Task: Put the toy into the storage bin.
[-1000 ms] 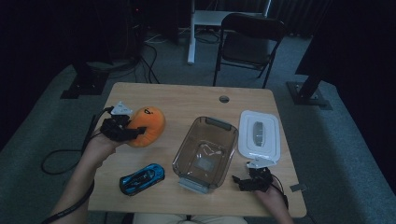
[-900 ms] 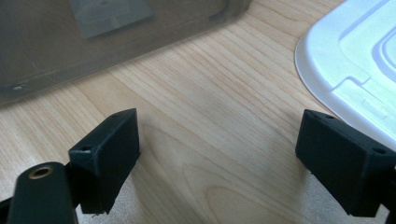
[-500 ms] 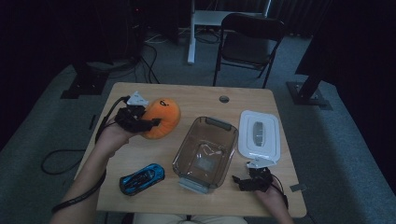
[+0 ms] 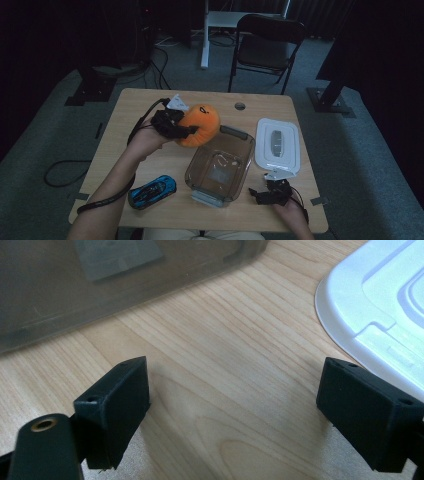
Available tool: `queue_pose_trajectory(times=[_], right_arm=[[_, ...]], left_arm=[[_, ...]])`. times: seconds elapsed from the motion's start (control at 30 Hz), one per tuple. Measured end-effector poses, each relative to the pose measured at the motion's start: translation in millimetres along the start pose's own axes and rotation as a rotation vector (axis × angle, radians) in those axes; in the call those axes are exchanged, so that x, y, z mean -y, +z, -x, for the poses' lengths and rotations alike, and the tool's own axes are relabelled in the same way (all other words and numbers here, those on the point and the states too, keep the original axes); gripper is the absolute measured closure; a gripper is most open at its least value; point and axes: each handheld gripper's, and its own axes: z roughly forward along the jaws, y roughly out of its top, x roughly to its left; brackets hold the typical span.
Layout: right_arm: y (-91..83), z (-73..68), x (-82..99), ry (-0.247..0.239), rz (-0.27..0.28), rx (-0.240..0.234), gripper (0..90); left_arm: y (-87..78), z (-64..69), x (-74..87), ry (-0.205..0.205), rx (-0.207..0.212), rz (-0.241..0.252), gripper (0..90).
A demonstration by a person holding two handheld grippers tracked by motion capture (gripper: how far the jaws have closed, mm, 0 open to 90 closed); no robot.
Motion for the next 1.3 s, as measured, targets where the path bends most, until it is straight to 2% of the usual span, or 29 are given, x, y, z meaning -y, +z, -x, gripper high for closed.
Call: queue_pose_trajectory(times=[0.23,0.37,0.47,0.5,0.6,0.9,1.3], right_arm=[[0.0,0.2,0.0,0.000,0.000,0.001,13.2],[-0.1,0.2,0.0,0.000,0.000,0.002,13.2],[0.0,0.2,0.0,0.001,0.000,0.002,13.2],[0.0,0.2,0.0,0.001,0.000,0.003,13.2],[-0.1,0.4,0.1,0.000,0.000,0.004,13.2],[-0.1,0.4,0.1,0.002,0.000,0.005,13.2],[-0.1,0.5,0.1,0.004,0.000,0.008,13.2]], left_arm=[[19.1,14.8,-14.5,0.031,0.055,-0.006,58.6],[28.6,21.6,-21.0,0.056,0.072,-0.015,58.6],[34.0,24.1,-22.6,0.056,0.083,-0.012,58.6],[39.4,26.3,-23.2,0.067,0.096,-0.028,58.6],[48.7,30.1,-22.3,0.085,0.111,-0.051,58.5],[60.1,40.9,-20.3,0.111,0.151,-0.062,58.3],[76.7,46.8,-11.3,0.112,0.186,-0.102,58.2]])
